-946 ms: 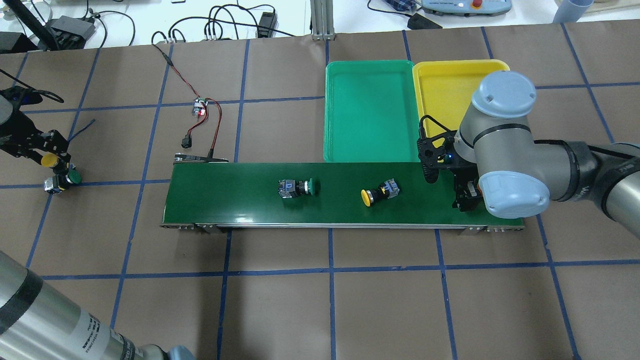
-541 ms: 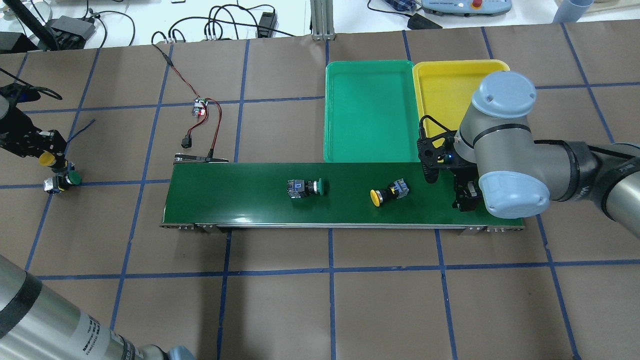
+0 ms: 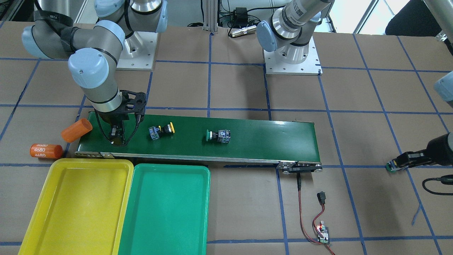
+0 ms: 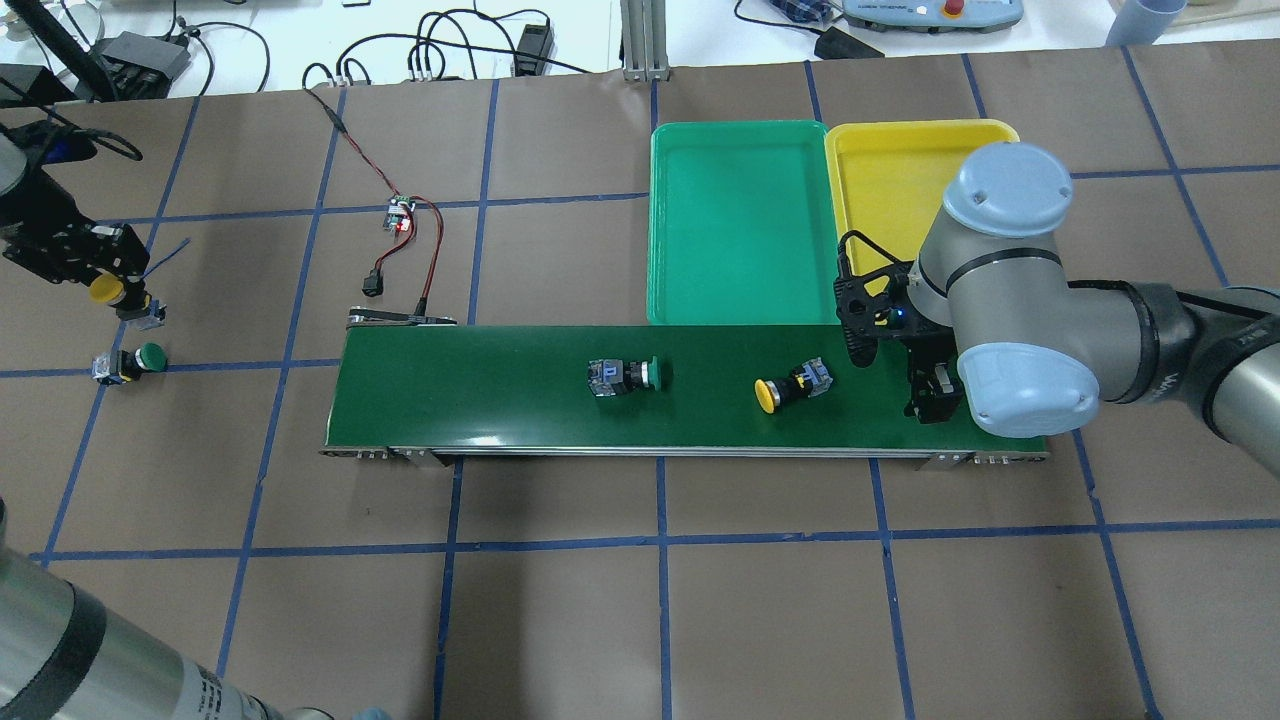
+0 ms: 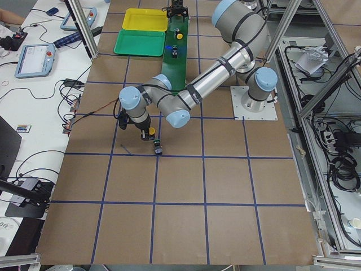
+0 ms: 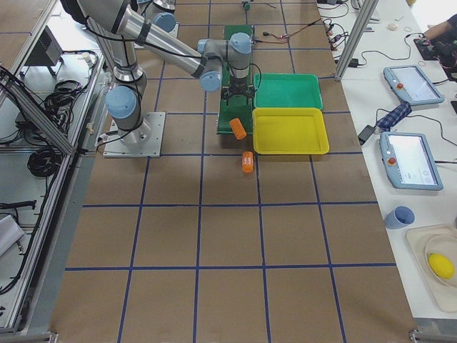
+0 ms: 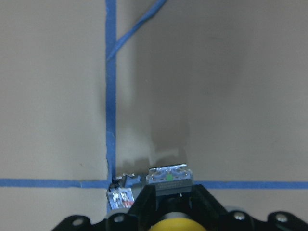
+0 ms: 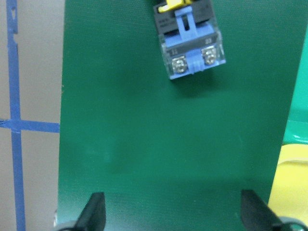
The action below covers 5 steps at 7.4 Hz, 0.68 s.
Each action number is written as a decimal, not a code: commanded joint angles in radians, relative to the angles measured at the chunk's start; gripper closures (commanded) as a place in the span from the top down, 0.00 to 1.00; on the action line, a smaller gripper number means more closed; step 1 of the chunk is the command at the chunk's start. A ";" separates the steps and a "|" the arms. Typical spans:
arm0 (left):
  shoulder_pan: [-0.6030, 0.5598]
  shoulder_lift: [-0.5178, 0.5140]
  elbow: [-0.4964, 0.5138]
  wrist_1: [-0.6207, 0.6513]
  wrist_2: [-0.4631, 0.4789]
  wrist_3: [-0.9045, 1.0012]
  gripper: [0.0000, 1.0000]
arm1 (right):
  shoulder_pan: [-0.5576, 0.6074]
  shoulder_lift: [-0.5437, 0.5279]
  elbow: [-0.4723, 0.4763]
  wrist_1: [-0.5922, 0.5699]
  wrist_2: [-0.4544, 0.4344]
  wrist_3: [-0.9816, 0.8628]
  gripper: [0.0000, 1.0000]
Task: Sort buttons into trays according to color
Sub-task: 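Lower the left gripper onto a yellow-capped push button and grasp it, then carry the yellow-capped button over the belt while the right gripper lowers onto another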
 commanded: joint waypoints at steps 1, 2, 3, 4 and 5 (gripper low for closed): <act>-0.184 0.113 -0.063 -0.118 0.008 -0.301 0.00 | 0.000 0.000 0.000 0.000 0.000 0.000 1.00; -0.283 0.159 -0.137 -0.122 0.001 -0.397 0.00 | 0.000 0.000 -0.002 0.000 0.000 0.000 1.00; -0.353 0.196 -0.209 -0.104 -0.005 -0.437 0.00 | 0.000 0.000 0.000 0.000 0.000 0.000 1.00; -0.395 0.221 -0.258 -0.102 -0.008 -0.452 0.00 | 0.000 0.000 -0.002 0.000 0.000 0.000 1.00; -0.411 0.224 -0.269 -0.090 -0.051 -0.450 0.00 | 0.000 0.000 0.000 0.000 0.000 0.000 1.00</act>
